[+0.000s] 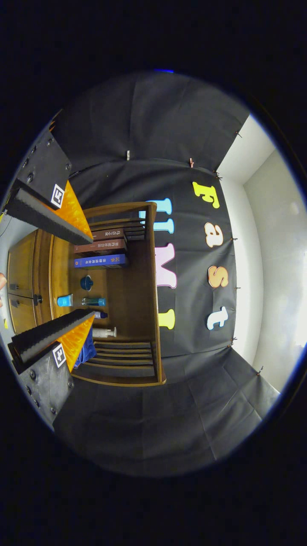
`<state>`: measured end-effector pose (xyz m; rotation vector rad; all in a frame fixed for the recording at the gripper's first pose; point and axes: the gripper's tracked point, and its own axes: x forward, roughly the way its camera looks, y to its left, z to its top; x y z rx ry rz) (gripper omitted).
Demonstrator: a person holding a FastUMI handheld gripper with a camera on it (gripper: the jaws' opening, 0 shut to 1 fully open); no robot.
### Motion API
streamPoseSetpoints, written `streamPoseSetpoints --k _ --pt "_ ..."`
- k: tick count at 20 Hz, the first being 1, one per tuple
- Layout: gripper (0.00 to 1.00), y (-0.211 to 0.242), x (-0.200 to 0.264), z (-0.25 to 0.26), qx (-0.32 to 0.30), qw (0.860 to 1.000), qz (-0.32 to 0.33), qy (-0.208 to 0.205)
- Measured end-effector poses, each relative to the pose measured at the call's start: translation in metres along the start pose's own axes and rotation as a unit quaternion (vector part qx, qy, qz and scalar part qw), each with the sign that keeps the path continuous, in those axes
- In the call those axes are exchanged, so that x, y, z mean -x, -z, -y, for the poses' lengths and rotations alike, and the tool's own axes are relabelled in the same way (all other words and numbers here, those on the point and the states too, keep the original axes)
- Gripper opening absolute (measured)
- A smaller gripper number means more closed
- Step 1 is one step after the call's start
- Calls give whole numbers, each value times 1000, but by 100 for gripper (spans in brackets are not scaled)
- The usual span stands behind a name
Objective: Pull open the drawer, take out the items inside it, and place them on the countertop above the cabinet.
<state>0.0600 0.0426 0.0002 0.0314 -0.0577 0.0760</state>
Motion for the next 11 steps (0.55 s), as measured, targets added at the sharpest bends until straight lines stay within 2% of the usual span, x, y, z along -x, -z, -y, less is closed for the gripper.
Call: streamPoseSetpoints --k 11 --pt "99 -1 1 0 8 1000 5 6"
